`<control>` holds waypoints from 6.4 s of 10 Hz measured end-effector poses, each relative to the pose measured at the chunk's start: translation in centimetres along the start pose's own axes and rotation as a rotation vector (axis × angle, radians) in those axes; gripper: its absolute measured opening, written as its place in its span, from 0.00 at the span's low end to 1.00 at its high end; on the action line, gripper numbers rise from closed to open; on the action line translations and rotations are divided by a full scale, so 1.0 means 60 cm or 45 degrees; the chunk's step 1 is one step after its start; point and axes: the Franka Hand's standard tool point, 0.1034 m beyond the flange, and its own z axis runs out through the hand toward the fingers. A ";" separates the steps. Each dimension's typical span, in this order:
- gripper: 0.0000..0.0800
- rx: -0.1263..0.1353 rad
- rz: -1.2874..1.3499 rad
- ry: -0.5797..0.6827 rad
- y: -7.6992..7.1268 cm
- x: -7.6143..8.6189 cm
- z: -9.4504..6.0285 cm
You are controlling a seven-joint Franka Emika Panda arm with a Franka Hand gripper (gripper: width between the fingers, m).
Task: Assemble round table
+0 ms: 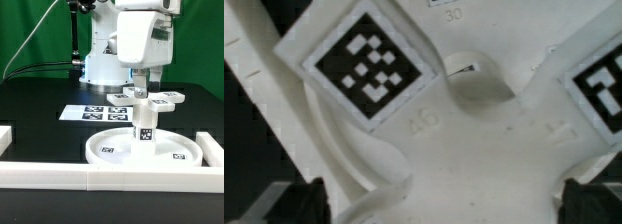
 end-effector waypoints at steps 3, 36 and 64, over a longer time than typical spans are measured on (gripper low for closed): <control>0.81 -0.016 0.043 0.005 -0.001 0.003 -0.016; 0.55 0.035 1.552 -0.025 -0.021 -0.003 0.015; 0.81 0.298 3.332 -0.049 -0.015 0.004 -0.091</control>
Offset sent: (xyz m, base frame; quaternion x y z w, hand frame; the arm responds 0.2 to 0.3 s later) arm -0.0087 0.0004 0.0037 0.0183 0.0031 -0.0372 0.9991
